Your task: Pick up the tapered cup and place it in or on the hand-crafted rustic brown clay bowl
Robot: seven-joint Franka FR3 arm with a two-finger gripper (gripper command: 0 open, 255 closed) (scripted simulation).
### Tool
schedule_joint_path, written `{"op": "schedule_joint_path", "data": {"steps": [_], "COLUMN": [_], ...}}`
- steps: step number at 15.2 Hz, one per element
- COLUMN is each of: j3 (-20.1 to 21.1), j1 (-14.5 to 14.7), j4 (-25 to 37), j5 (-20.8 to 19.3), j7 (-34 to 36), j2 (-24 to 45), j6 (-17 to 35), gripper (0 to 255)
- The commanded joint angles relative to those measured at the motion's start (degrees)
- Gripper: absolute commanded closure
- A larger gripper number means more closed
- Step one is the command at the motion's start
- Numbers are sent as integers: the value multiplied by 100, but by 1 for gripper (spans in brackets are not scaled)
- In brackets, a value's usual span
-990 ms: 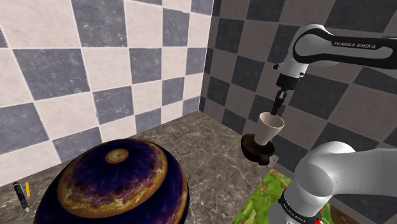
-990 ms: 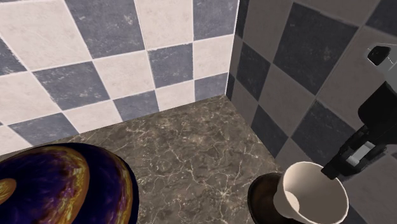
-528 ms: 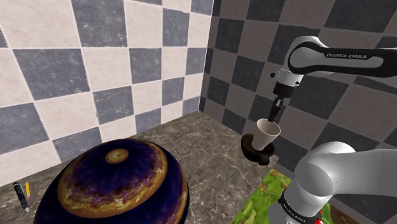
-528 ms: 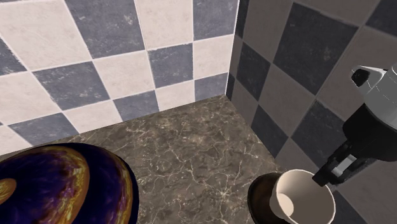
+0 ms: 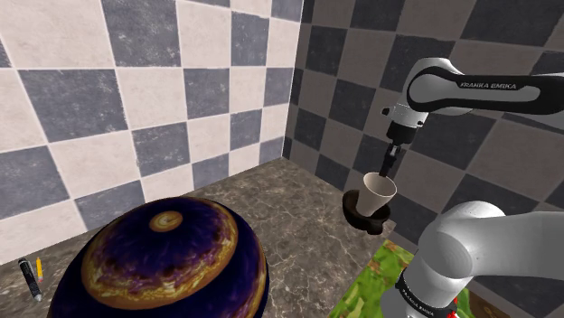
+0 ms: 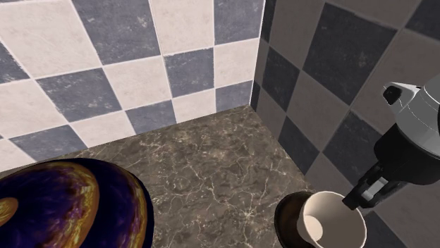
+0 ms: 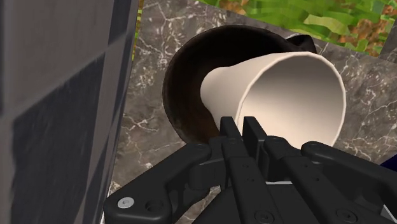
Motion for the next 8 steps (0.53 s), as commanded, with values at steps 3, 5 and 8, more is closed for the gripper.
{"op": "schedule_joint_path", "data": {"steps": [3, 5, 8], "j3": [0, 0, 0], "j1": [0, 0, 0], "j4": [0, 0, 0], "j5": [0, 0, 0], "j7": [0, 0, 0], "j2": [-1, 0, 0], "j6": [1, 1, 1], "gripper": [0, 0, 0]}}
